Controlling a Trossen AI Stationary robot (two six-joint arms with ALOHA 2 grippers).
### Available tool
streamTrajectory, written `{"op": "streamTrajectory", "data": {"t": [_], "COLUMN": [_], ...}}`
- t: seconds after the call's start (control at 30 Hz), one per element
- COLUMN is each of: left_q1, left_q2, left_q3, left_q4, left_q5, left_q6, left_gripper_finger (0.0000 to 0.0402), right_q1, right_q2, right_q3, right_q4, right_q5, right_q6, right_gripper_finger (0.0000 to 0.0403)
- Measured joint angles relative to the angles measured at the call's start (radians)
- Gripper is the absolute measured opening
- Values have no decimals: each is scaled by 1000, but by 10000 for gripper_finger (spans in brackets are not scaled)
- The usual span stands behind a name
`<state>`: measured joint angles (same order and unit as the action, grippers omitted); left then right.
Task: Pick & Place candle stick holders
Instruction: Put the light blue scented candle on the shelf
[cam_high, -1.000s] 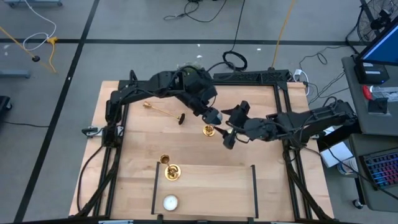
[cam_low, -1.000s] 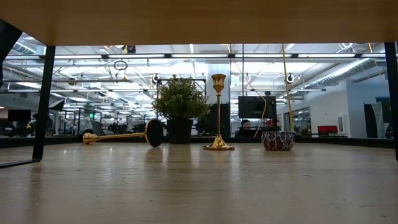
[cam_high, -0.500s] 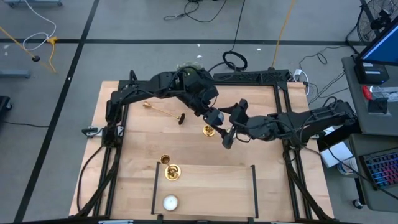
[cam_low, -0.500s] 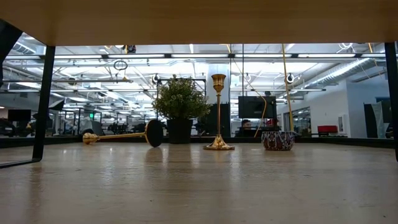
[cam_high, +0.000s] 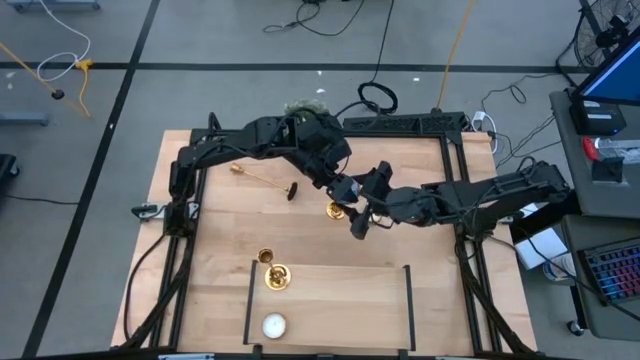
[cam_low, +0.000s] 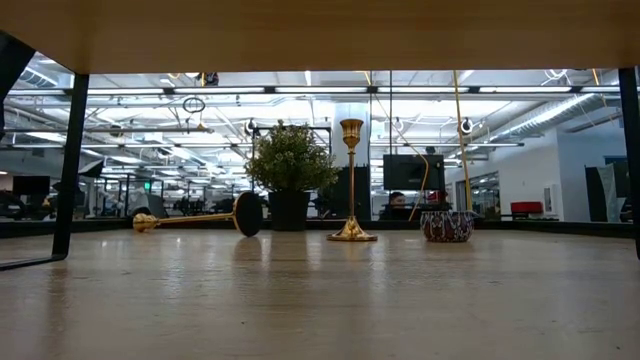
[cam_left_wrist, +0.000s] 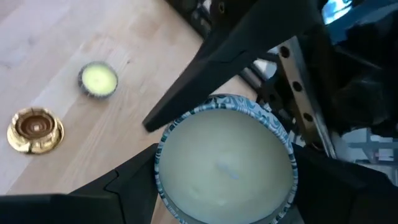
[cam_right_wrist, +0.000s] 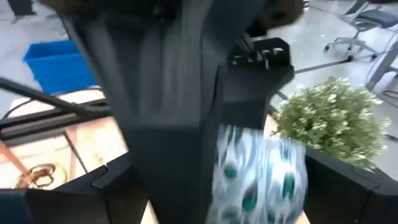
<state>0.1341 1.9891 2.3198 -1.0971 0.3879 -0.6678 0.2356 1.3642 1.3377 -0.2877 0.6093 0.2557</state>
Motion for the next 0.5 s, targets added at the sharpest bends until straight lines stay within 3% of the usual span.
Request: {"op": "streamTrajectory", "data": {"t": [0.17,0.5], "left_q1": [-5,-1], "left_q2": [4,3], "left_q3": [-62,-67], "left_q4": [3,3], "left_q5": [28,32], "left_q6": [0,6], "left_gripper_finger": [293,293], "right_q1": [1,1], "right_q2": [24,23], "right_q3": [0,0], "right_q4": [-16,-36], "right_q5": [-13,-35], "right_q6": [-1,50], "right_gripper_finger": [334,333]}}
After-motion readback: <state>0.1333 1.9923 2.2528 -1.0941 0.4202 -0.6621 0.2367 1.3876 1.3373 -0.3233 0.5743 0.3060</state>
